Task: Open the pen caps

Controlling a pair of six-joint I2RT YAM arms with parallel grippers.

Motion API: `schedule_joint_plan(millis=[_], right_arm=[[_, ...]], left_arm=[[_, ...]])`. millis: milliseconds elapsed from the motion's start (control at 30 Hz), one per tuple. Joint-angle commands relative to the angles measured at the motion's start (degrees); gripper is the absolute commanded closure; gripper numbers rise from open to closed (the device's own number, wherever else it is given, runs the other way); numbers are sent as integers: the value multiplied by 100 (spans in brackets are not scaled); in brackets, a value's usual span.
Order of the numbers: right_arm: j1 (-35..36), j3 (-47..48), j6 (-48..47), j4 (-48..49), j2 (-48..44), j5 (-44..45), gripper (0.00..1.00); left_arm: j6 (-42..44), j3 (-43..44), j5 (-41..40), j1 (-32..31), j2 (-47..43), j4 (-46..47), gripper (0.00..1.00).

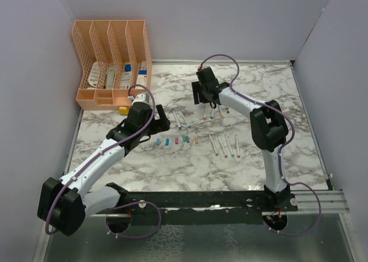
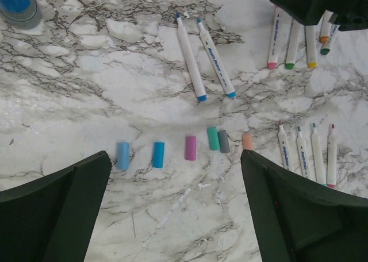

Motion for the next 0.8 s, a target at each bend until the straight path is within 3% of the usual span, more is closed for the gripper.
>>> schedule_joint_plan(millis=[0, 533, 767], right_arm=[[39, -82, 84, -94, 198, 35, 35], [-24, -337, 300, -96, 437, -206, 37], [-33, -509, 395, -58, 473, -447, 45]], left_arm=[[-123, -39, 118, -5, -189, 283, 1], [-162, -93, 30, 4, -263, 280, 1], [-173, -66, 0, 3, -259, 289, 1]])
